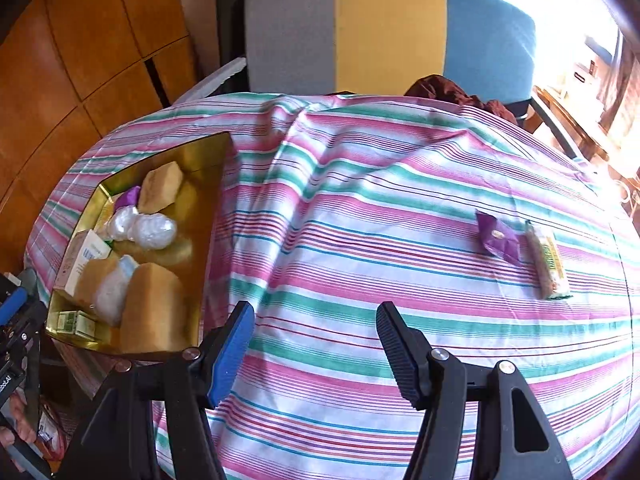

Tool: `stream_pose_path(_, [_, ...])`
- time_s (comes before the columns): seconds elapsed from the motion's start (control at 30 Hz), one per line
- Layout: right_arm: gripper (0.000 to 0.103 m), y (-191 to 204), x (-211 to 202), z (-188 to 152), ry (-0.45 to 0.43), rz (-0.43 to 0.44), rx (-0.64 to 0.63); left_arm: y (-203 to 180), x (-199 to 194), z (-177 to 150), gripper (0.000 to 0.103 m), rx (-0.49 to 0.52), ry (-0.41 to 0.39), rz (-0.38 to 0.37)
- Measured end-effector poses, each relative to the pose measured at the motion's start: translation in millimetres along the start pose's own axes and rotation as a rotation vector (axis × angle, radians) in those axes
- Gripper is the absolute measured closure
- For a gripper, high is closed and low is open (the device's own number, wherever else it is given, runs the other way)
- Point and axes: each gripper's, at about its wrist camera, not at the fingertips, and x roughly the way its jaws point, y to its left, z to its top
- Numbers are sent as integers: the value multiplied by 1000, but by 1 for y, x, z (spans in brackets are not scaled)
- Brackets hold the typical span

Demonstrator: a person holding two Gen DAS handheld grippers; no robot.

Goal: Organize objects
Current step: 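Carry the yellow sponge into the gold tray and open the right tool, then grasp the WEIDAN biscuit packet with the right tool while the left tool grasps the purple candy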

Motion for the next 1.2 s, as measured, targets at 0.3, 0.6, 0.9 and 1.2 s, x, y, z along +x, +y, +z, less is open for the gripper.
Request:
stream_pose_path(0.3, [39, -126, -2, 5, 11, -134, 241, -33, 0, 2, 25, 80, 6, -77])
stream_pose_path(0.6, [39, -226, 7, 13, 17, -248, 423, -58, 8, 4, 25, 120, 31, -120])
stream_pose_path(0.9, [39, -249, 64, 38, 83, -272, 350, -92, 8, 19, 25, 175, 31, -189])
stream_pose_path(1.2, [55, -262, 90, 34, 130, -273, 334, -153, 26, 36, 25, 248, 71, -282])
